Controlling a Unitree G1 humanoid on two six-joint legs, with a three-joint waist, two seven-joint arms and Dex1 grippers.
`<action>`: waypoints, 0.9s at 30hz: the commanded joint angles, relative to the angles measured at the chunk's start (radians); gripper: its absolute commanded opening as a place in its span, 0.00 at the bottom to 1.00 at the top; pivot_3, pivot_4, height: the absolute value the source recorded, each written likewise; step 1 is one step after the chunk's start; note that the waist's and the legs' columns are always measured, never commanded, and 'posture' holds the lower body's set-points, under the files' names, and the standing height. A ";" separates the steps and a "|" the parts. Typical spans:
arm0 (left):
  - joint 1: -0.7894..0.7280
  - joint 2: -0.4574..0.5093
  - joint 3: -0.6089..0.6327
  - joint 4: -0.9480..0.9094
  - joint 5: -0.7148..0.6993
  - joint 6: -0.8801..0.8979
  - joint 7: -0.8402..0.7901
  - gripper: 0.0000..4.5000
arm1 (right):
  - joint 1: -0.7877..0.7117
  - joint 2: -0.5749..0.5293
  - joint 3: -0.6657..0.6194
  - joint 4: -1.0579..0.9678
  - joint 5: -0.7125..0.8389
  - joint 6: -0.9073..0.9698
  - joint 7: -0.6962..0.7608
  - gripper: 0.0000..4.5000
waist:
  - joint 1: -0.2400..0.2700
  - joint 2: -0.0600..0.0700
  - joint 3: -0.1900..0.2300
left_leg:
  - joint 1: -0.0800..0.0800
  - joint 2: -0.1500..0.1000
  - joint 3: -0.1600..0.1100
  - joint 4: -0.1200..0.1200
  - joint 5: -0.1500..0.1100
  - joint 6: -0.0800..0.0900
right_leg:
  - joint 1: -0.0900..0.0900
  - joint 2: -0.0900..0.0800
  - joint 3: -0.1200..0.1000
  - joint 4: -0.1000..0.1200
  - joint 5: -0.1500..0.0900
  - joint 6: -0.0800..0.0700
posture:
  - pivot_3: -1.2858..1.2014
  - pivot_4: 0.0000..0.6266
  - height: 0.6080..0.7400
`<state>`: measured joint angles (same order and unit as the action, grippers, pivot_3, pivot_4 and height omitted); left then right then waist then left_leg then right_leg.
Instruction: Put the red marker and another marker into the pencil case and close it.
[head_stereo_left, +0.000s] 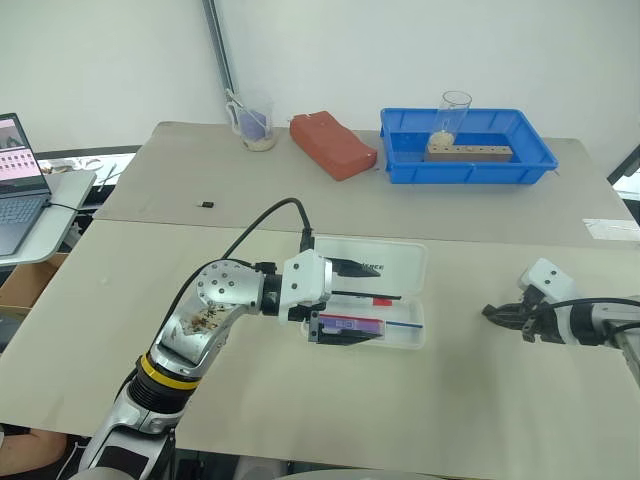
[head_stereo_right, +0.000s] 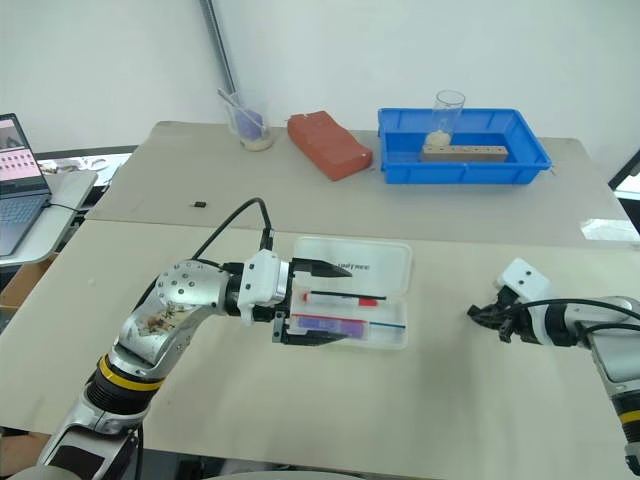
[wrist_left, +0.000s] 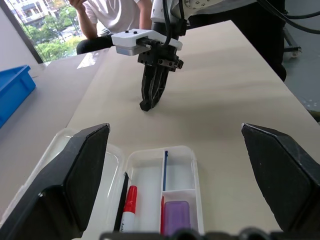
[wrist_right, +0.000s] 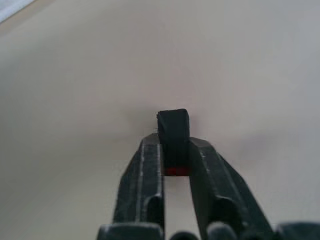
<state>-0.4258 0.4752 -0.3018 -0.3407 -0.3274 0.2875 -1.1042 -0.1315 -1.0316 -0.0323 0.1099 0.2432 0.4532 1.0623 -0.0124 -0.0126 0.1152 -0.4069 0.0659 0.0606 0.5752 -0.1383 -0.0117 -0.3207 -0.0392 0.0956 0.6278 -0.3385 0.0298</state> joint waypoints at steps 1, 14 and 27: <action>0.010 0.043 0.030 -0.044 -0.030 0.009 -0.018 1.00 | 0.002 0.003 -0.056 -0.184 0.073 0.006 0.033 0.05 | -0.002 0.001 0.001 | 0.000 0.000 0.000 0.000 0.000 0.000 | 0.000 0.000 0.000 0.000 0.000 0.000 | 0.52 0.24 1.00; 0.083 0.196 0.007 -0.110 -0.028 0.063 -0.069 1.00 | -0.086 0.028 0.191 -0.531 0.040 0.063 0.070 0.05 | 0.004 0.000 0.004 | 0.000 0.000 0.003 -0.001 0.000 0.000 | -0.005 -0.005 -0.001 -0.002 -0.001 0.001 | 0.52 0.24 1.00; 0.135 0.227 0.021 -0.133 -0.029 0.073 -0.059 1.00 | -0.162 0.076 0.221 -0.492 0.028 0.087 0.085 0.81 | 0.001 0.000 0.004 | -0.003 0.001 0.002 -0.001 0.000 0.000 | -0.005 -0.003 -0.001 0.001 -0.001 0.000 | 0.52 0.24 1.00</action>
<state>-0.2922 0.6887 -0.3021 -0.4411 -0.3456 0.3538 -1.1593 -0.2739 -0.9466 0.2253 -0.3528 0.2530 0.5326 1.1406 -0.0118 -0.0128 0.1190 -0.4098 0.0666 0.0630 0.5739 -0.1385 -0.0117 -0.3256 -0.0418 0.0951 0.6284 -0.3397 0.0295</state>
